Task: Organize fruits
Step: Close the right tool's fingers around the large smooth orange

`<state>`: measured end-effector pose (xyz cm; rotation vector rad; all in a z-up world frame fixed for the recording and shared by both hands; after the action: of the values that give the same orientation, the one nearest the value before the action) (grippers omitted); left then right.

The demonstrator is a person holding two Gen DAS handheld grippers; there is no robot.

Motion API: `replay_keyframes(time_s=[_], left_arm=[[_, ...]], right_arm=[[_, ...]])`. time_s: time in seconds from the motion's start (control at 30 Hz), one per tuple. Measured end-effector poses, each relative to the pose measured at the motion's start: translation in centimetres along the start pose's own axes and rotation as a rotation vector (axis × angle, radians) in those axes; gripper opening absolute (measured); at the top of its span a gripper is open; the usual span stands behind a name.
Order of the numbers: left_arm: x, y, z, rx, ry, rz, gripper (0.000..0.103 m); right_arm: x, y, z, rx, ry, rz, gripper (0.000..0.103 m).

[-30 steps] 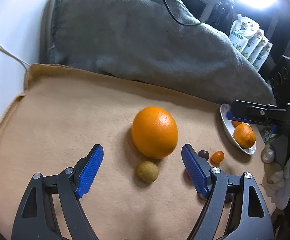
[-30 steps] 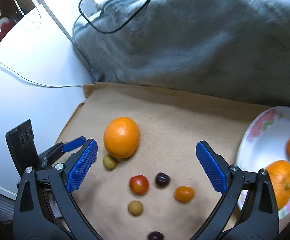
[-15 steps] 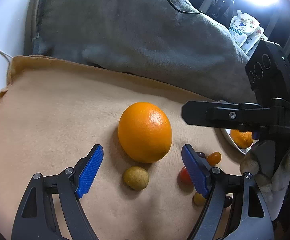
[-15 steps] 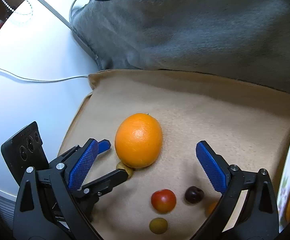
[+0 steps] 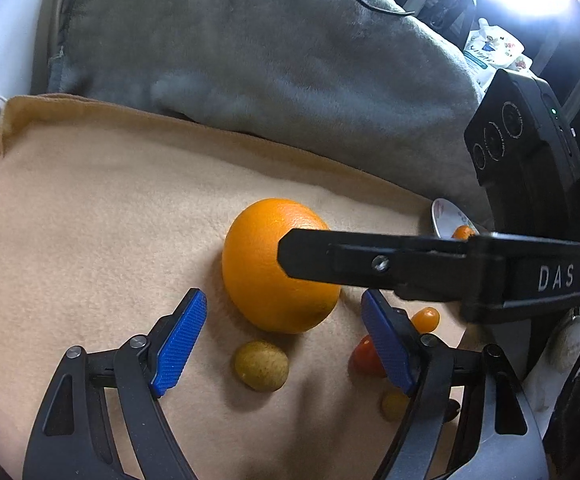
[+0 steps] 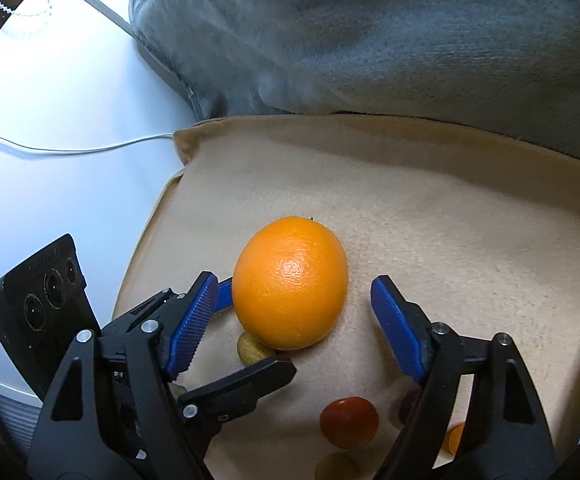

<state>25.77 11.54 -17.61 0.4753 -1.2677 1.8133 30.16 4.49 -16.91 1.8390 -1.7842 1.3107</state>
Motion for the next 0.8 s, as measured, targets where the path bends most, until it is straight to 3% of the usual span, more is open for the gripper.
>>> replay_keyframes(time_s=[0.13,0.27,0.8], left_arm=[[-0.1,0.0,0.1,-0.002,-0.001,-0.003,0.077],[-0.4,-0.3,0.3,-0.016,-0.002,-0.012,0.064],[0.0,-0.5,2.2,-0.061,-0.042,0.013,0.064]], right_arm=[[-0.5,0.0,0.1,-0.002,0.000,-0.013,0.069],[-0.6,-0.2,0.0,-0.004,-0.004,-0.012,0.067],[0.8,-0.1,0.0,-0.003,-0.007,0.027,0.067]])
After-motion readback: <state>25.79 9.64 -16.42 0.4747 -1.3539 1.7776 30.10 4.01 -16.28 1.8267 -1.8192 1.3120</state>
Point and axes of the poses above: each gripper's, at about its wrist camera, not at the fingertips, and x roughly against the way its jaws point, z to its right, y to its underside, the point moved 7 cm from there along -x, roughly the way its jaws point, and after that the axes turned 1 degree about -y, right-handed, at the moved point
